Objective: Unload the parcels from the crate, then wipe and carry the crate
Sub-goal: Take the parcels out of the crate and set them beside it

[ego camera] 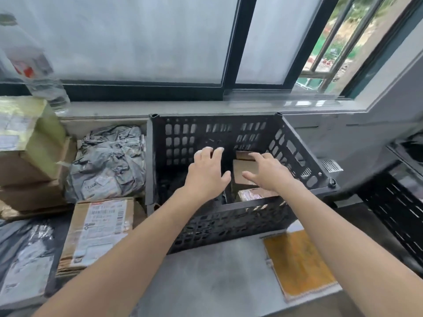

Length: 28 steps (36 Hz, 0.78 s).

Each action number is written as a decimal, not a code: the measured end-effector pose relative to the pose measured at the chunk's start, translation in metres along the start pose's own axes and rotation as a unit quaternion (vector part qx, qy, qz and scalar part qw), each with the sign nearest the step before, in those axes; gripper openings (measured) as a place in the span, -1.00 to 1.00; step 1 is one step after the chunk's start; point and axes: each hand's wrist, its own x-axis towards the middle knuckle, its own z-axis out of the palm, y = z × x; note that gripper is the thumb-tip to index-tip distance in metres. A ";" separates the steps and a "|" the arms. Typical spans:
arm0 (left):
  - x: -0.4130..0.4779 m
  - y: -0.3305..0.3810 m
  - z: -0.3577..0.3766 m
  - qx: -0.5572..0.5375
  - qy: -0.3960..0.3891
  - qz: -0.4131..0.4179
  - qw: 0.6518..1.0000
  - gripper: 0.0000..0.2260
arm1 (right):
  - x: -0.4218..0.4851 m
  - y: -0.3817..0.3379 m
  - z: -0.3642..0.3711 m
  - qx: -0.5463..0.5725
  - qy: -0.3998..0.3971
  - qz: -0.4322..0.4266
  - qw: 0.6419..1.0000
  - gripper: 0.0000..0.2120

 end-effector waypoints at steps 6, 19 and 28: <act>0.034 0.015 0.022 0.010 -0.033 -0.060 0.998 -0.45 | 0.067 0.036 0.010 -0.061 -0.102 -0.023 0.993 -0.26; 0.095 0.037 0.065 0.010 -0.074 -0.160 0.984 -0.48 | 0.164 0.091 0.044 -0.121 -0.096 -0.116 0.981 -0.45; 0.105 0.024 0.076 -0.006 -0.081 -0.197 0.977 -0.51 | 0.204 0.098 0.066 -0.141 -0.092 -0.120 0.978 -0.60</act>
